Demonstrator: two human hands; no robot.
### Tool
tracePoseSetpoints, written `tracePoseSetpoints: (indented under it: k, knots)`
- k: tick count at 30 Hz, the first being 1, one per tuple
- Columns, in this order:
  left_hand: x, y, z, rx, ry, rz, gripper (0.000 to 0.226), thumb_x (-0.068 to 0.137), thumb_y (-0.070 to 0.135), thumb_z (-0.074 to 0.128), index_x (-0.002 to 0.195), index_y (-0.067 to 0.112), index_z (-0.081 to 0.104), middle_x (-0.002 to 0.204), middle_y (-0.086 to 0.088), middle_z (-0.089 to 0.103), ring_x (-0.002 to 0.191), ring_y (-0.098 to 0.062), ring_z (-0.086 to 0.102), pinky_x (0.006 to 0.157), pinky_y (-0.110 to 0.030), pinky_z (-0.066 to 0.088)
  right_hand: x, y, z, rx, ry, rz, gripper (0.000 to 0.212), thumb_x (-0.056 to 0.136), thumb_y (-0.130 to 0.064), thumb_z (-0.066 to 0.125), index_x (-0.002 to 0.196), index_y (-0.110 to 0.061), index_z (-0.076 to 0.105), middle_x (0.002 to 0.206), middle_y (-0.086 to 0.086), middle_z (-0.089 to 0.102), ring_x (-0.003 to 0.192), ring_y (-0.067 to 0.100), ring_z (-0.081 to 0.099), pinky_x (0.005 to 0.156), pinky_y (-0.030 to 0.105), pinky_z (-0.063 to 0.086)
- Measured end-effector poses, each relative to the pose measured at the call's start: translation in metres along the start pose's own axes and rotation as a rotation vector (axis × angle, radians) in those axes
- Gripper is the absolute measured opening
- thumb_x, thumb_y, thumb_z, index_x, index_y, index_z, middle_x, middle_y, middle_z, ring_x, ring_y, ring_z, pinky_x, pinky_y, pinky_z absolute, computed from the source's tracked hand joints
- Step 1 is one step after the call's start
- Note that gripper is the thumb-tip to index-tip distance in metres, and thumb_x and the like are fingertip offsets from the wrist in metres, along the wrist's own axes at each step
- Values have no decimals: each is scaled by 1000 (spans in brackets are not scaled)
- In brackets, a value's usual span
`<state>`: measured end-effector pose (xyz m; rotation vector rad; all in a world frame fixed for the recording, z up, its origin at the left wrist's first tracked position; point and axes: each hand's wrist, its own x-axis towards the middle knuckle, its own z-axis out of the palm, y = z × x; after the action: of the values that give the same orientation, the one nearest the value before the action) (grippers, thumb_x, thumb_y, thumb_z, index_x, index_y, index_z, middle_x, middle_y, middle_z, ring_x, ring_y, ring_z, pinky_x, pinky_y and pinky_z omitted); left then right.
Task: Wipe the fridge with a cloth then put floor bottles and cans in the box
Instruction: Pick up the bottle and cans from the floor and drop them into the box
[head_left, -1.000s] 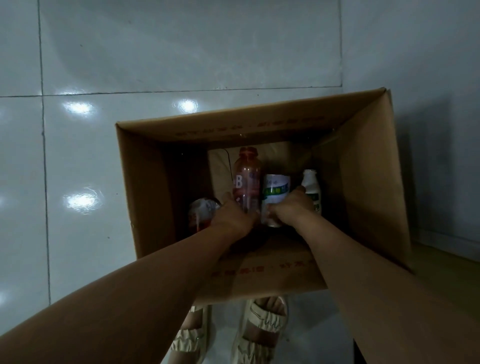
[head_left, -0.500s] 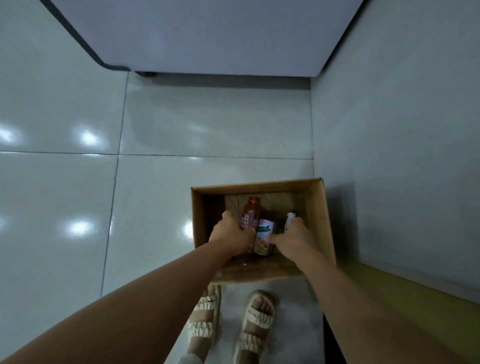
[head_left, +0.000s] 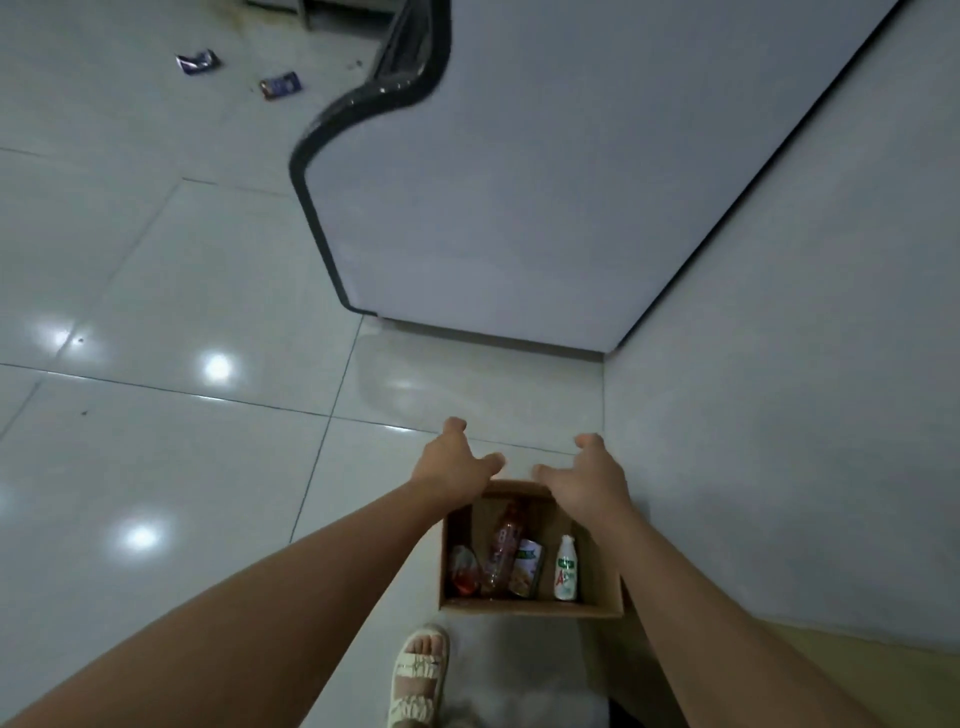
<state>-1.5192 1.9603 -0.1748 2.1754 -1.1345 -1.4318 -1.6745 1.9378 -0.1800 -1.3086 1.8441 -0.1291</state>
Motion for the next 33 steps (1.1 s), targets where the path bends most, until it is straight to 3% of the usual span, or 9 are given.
tracePoseSetpoints:
  k: [2, 7, 12, 17, 25, 33]
  knots:
    - [-26, 8, -24, -29, 58, 21, 67, 87, 35, 60, 142, 15, 26, 139, -12, 45, 121, -28, 49, 97, -38, 45, -23, -27, -11, -18, -5, -77, 75, 81, -35, 70, 141, -14, 29, 138, 9, 44, 111, 21, 51, 73, 21, 38]
    - [-88, 17, -80, -99, 186, 38, 67, 87, 35, 61, 141, 15, 27, 140, -12, 44, 122, -28, 48, 97, -38, 44, -79, -81, -37, -72, -11, -248, 77, 80, -37, 70, 141, -15, 28, 142, 7, 38, 123, 25, 45, 82, 25, 35]
    - [-163, 16, -134, -169, 306, 59, 67, 86, 37, 62, 140, 15, 30, 137, -11, 47, 120, -27, 49, 97, -36, 43, -144, -130, -55, -121, -14, -413, 79, 77, -37, 72, 140, -16, 29, 140, 8, 36, 123, 25, 43, 82, 27, 36]
    - [-229, 5, -187, -201, 438, 96, 70, 84, 37, 65, 140, 15, 30, 137, -11, 47, 117, -26, 50, 91, -34, 43, -204, -183, -52, -142, -36, -571, 82, 73, -39, 74, 138, -14, 31, 136, 11, 37, 122, 27, 43, 95, 34, 41]
    - [-293, -46, -284, -312, 593, 109, 71, 83, 37, 66, 140, 15, 30, 138, -12, 45, 118, -27, 50, 96, -36, 44, -274, -272, -6, -150, -60, -744, 87, 74, -39, 74, 143, -15, 26, 143, 11, 31, 129, 28, 38, 101, 38, 38]
    - [-311, -126, -427, -301, 677, 134, 74, 81, 38, 68, 140, 15, 29, 136, -11, 47, 116, -25, 50, 91, -31, 41, -324, -384, 94, -174, -75, -831, 88, 74, -41, 73, 143, -16, 25, 144, 11, 29, 131, 28, 35, 101, 37, 36]
